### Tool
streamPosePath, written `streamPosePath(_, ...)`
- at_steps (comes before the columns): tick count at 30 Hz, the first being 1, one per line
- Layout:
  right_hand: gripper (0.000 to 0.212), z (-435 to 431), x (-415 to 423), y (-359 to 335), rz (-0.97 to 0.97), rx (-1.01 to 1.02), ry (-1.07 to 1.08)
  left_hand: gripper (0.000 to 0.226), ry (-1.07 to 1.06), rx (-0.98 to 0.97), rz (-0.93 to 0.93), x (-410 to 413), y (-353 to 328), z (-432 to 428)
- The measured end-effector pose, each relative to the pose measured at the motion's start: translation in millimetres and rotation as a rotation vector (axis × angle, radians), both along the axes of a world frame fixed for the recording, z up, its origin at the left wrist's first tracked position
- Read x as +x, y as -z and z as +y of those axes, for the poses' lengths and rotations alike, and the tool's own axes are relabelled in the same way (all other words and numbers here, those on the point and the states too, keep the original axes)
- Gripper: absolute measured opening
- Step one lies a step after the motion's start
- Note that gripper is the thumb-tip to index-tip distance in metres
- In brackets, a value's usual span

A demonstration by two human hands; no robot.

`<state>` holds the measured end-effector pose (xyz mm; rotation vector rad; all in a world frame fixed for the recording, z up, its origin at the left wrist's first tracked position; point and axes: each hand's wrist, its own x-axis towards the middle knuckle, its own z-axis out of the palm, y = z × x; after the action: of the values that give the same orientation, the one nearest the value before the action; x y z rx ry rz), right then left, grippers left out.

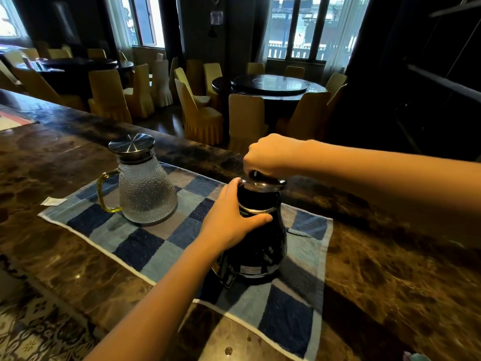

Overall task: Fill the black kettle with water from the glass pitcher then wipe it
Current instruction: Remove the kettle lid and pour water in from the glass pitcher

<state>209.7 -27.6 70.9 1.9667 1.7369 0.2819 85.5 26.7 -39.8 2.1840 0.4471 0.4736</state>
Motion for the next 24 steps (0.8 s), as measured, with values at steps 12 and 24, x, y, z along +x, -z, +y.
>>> streamPosePath(12,0.009,-80,32,46,1.294,0.601,0.462,0.109,-0.086,0.587,0.031,-3,-9,-15)
streamPosePath(24,0.012,-159,51,115,0.969,0.53,0.74,0.086,0.283,0.323,-0.056,64,28,-115)
